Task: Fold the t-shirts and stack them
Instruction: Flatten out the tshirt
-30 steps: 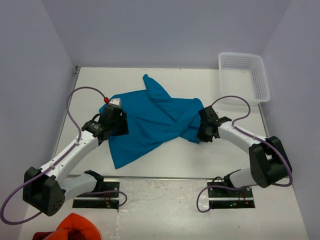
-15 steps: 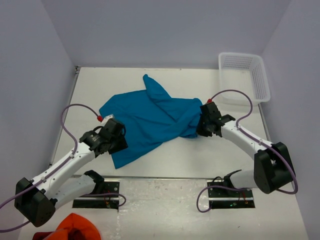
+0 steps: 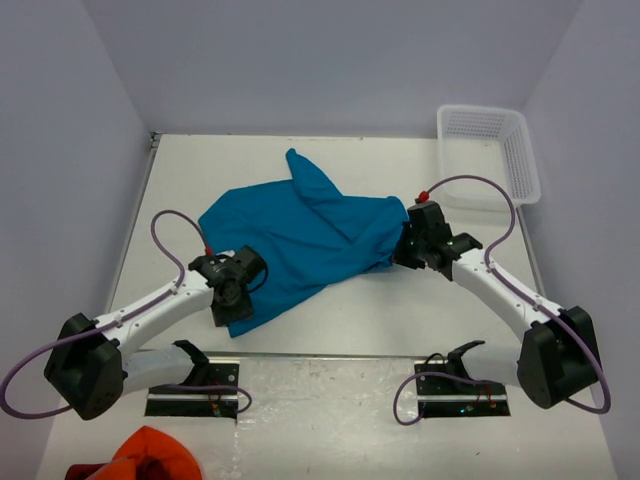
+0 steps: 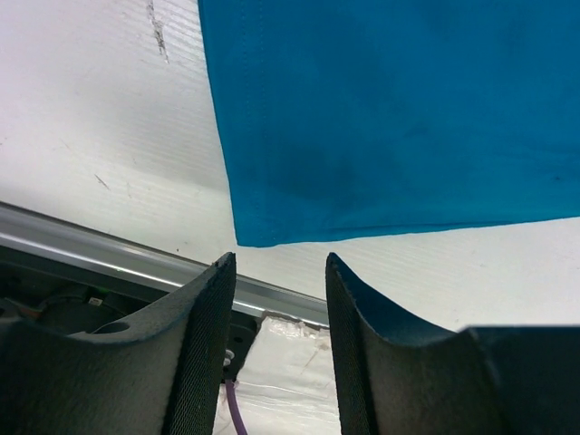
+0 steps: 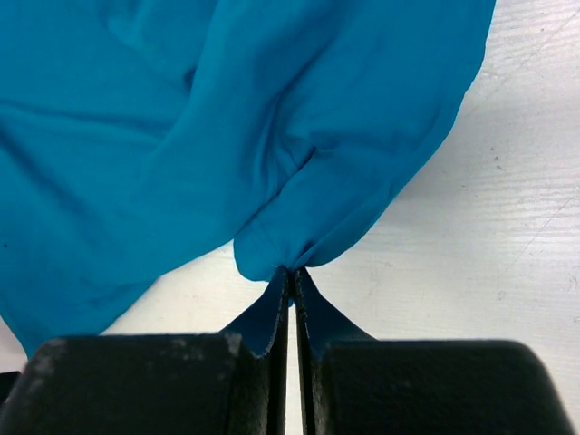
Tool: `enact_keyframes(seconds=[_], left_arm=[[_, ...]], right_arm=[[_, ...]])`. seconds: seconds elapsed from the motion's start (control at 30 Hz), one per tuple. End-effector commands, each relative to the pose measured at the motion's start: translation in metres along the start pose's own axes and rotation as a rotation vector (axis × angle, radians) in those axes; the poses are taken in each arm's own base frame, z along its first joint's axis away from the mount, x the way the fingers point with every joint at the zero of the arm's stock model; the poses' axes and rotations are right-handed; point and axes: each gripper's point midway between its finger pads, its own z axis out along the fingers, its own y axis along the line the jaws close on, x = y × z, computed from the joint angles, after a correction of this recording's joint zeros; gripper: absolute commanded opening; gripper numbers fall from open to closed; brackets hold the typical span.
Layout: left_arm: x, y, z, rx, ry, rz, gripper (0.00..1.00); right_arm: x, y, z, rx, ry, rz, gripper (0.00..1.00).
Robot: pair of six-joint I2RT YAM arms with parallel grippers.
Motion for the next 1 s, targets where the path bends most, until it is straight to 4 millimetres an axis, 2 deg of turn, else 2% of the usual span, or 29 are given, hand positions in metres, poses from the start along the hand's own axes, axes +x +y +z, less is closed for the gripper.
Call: enact_keyframes(seconds=[0.0,0.1,0.33,0.43,0.57,0.97], left_arm=[[0.010,0.006,0.005,-0.037,0.021,-0.018,0.47],[0.019,0.009,0.010,-0.049,0.043,0.001,0.51],[0.028,0.005,0.016,-0.089,0.090,0.089,0.51],[0.026,0.003,0.017,-0.105,0.096,0.123,0.51],[0.025,0.000,0.020,-0.127,0.107,0.147,0.45],[0.018,-0.004,0.025,-0.148,0.120,0.176,0.42]], right_arm=[[-0.005,0.008,-0.006,-0.049,-0.030,-0.018,0.00],[-0.005,0.008,-0.008,-0.054,-0.033,-0.028,0.00],[-0.006,0.009,-0.014,-0.060,-0.042,-0.027,0.00],[-0.007,0.009,-0.019,-0.065,-0.051,-0.027,0.00],[-0.009,0.010,-0.027,-0.076,-0.065,-0.031,0.00],[-0.013,0.011,-0.046,-0.097,-0.094,-0.039,0.00]])
